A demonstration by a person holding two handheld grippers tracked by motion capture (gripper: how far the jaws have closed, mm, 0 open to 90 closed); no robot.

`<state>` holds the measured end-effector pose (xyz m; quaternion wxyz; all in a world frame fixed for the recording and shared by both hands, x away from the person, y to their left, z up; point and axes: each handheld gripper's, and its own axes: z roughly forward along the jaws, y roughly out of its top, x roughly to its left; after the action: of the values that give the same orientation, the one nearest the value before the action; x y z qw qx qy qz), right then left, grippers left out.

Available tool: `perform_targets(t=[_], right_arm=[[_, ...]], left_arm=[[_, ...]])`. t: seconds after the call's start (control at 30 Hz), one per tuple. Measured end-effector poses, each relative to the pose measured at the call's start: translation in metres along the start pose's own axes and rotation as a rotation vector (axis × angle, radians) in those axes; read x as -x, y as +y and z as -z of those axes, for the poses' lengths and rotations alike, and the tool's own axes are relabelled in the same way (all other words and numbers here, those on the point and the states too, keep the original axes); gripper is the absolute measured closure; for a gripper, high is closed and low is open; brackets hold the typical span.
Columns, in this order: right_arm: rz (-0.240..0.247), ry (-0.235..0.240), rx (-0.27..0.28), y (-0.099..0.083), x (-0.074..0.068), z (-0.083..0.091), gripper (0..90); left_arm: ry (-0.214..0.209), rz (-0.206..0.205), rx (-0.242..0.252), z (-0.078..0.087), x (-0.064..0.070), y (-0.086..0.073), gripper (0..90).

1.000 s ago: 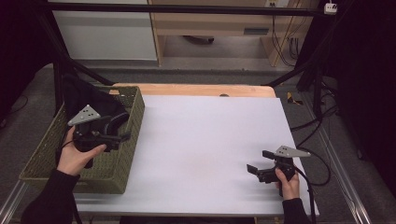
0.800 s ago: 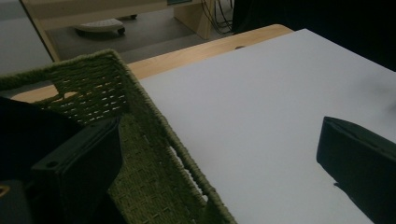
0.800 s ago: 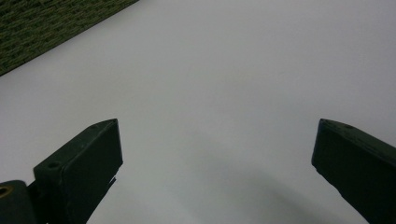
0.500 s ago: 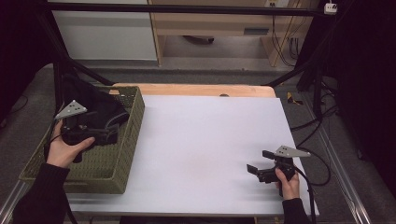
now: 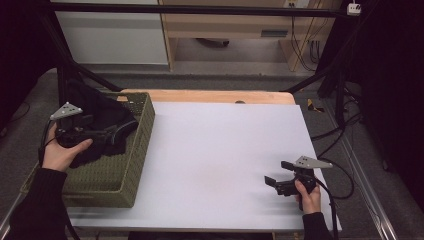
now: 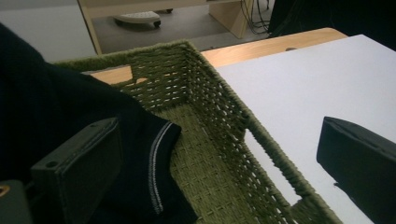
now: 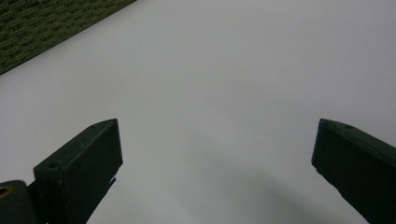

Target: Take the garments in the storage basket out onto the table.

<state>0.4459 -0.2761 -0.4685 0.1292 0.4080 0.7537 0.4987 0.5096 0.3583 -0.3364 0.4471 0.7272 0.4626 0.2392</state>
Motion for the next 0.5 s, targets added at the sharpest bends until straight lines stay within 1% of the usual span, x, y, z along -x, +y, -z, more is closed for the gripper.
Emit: perform_targets(t=[0.03, 0.07, 0.13, 0.2, 0.23, 0.27, 0.3, 0.33, 0.37, 0.4, 0.43, 0.47, 0.5], right_arm=[[0.002, 0.000, -0.001, 0.000, 0.000, 0.000, 2.3], [0.002, 0.000, -0.001, 0.000, 0.000, 0.000, 2.3], [0.002, 0.000, 0.002, 0.000, 0.000, 0.000, 2.3], [0.002, -0.001, 0.001, 0.000, 0.000, 0.000, 2.3], [0.002, -0.001, 0.001, 0.000, 0.000, 0.000, 2.3], [0.000, -0.001, 0.001, 0.000, 0.000, 0.000, 2.3], [0.000, -0.001, 0.001, 0.000, 0.000, 0.000, 2.3], [-0.001, -0.001, 0.000, 0.000, 0.000, 0.000, 2.3], [-0.001, -0.001, 0.000, 0.000, 0.000, 0.000, 2.3], [0.002, 0.000, 0.001, 0.000, 0.000, 0.000, 2.3], [0.001, -0.001, 0.000, 0.000, 0.000, 0.000, 2.3], [0.003, -0.001, -0.002, 0.000, 0.000, 0.000, 2.4], [0.003, -0.001, -0.002, 0.000, 0.000, 0.000, 2.4]], left_arm=[[0.007, 0.005, -0.001, -0.001, -0.003, 0.001, 0.0], [0.007, 0.005, -0.001, -0.001, -0.003, 0.001, 0.0], [0.021, 0.020, 0.004, -0.001, -0.009, 0.003, 0.0], [0.034, 0.023, -0.002, -0.002, -0.013, 0.004, 0.0], [0.034, 0.023, -0.002, -0.002, -0.013, 0.004, 0.0], [0.045, 0.023, -0.006, -0.002, -0.015, 0.004, 0.0], [0.062, 0.031, -0.010, -0.001, -0.020, 0.005, 0.0], [0.062, 0.031, -0.010, -0.001, -0.020, 0.005, 0.0], [0.072, 0.040, -0.005, 0.001, -0.026, 0.006, 0.0], [0.077, 0.047, 0.002, 0.002, -0.029, 0.006, 0.0], [0.077, 0.047, 0.002, 0.002, -0.029, 0.006, 0.0], [0.093, 0.059, -0.004, 0.002, -0.034, 0.005, 0.0], [0.093, 0.059, -0.004, 0.002, -0.034, 0.005, 0.0]])
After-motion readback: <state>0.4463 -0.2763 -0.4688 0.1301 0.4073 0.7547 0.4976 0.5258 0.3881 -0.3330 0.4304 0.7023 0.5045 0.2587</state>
